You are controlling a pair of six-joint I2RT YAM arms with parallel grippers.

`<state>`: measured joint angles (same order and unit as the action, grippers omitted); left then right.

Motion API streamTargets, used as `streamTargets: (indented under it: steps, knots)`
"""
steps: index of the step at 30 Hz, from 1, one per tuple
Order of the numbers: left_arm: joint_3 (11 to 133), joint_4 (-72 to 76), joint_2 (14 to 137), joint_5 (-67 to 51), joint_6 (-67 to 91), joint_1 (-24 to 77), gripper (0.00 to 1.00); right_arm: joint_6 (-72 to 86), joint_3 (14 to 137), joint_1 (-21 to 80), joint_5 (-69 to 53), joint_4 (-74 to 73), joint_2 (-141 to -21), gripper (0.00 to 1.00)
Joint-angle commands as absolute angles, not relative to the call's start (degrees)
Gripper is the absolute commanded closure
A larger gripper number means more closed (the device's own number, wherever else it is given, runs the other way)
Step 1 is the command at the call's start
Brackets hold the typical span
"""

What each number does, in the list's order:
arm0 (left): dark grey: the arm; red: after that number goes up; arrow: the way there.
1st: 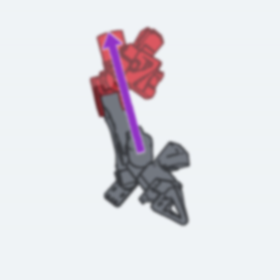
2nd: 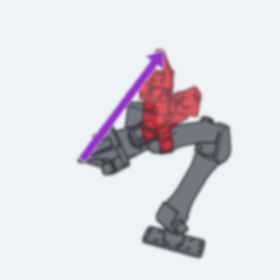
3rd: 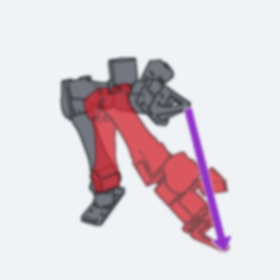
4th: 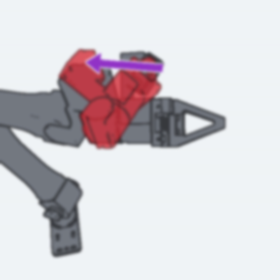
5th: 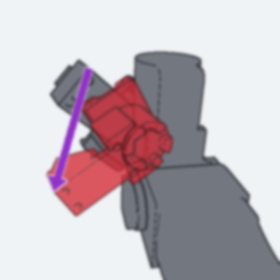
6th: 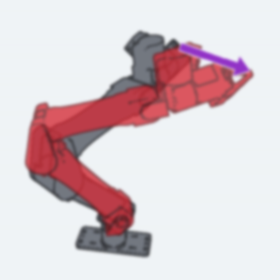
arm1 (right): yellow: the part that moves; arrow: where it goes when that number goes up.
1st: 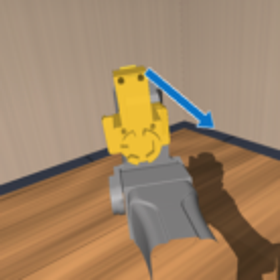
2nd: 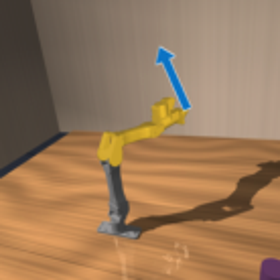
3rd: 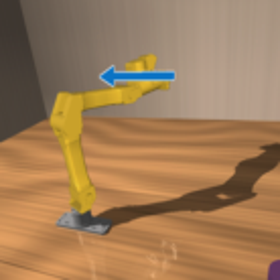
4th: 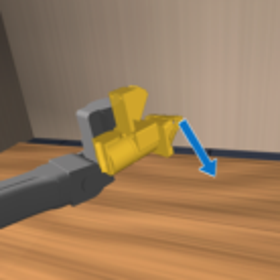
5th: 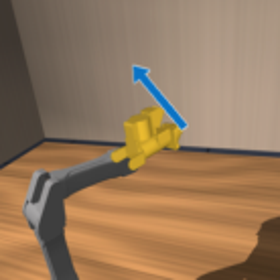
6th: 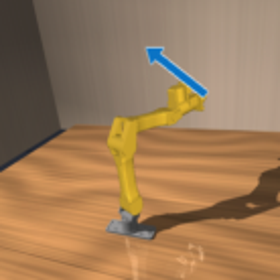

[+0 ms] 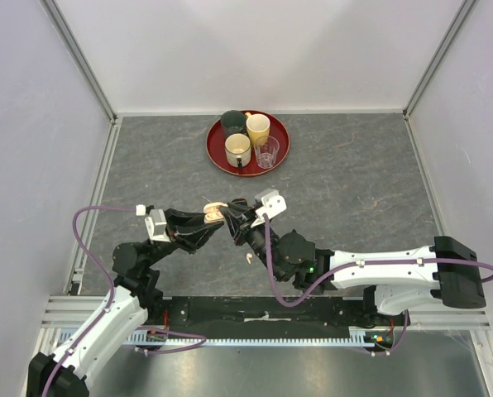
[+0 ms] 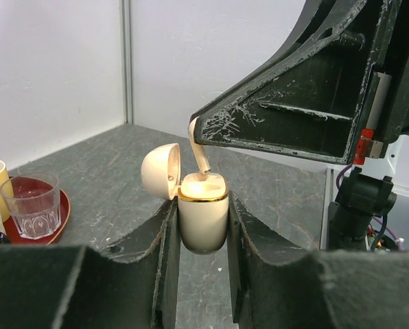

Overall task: Insert the wireless bluetooth earbuds into the charging case
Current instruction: Place the earbud in the charging case.

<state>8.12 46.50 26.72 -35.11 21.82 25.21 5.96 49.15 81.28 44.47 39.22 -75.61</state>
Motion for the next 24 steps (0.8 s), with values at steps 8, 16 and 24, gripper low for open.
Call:
streamTargets:
  steps: [8, 16, 24]
  knots:
    - [9.4, 51.1, 26.5, -33.9, 23.6, 25.3, 0.98, 4.3, 47.8, 81.6, 41.8, 41.9, -76.4, 1.0]
    - [8.3, 54.5, 26.6, -31.6, 27.0, 25.3, 0.98, 1.4, 46.0, 81.7, 43.4, 47.3, -77.5, 1.0]
    - [7.6, 54.4, 25.5, -30.8, 27.2, 25.3, 0.98, -1.1, 43.9, 82.0, 43.9, 51.3, -77.3, 1.0]
